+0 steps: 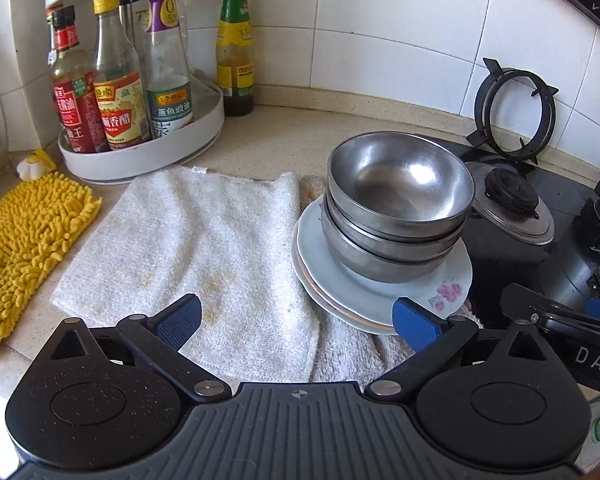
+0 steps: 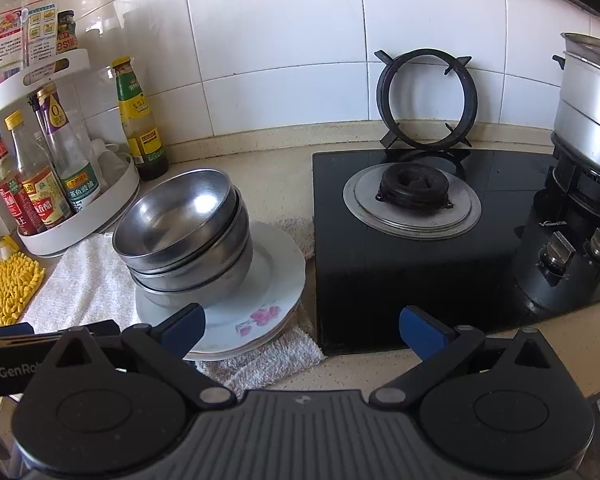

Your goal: Organize plates and bowls

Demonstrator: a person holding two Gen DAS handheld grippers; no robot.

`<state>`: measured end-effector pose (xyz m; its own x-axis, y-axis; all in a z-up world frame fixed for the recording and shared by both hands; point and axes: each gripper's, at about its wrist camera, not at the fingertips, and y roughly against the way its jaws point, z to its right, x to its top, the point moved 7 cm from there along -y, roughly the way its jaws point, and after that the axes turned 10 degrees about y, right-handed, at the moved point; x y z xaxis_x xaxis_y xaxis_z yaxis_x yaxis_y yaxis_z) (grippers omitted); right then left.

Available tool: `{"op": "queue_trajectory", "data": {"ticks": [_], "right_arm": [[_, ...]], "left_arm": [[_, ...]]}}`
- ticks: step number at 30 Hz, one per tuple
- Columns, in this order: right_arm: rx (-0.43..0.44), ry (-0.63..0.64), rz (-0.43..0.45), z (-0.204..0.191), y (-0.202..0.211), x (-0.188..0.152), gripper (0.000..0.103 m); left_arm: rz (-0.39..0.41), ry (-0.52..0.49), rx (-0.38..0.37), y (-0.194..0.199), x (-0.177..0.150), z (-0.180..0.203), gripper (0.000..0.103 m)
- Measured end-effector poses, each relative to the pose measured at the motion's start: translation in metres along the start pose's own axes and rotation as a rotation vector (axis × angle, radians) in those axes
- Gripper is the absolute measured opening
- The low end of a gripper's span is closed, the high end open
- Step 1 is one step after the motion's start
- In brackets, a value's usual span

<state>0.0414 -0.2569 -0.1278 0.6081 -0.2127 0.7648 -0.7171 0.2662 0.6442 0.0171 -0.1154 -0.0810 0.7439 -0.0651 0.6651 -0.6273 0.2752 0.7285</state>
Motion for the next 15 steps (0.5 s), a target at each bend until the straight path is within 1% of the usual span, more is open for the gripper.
{"op": "queue_trajectory", "data": {"ticks": [7,11,15], "right_arm": [[0.013,-0.005,-0.006,-0.0016,0.0016,-0.0006,0.103],[0.017,0.000,-0.009,-0.0036,0.0015,-0.0018,0.103],[0.022,0.003,-0.013,-0.0051,0.0020,-0.0031,0.103]], "left_arm": [[0.011,-0.007,0.008,0.0036,0.0006,-0.0015,0.102],[-0.001,-0.001,0.014,0.0035,-0.0014,-0.0029,0.102],[0.005,-0.010,0.016,0.0055,-0.0022,-0.0037,0.100]]}}
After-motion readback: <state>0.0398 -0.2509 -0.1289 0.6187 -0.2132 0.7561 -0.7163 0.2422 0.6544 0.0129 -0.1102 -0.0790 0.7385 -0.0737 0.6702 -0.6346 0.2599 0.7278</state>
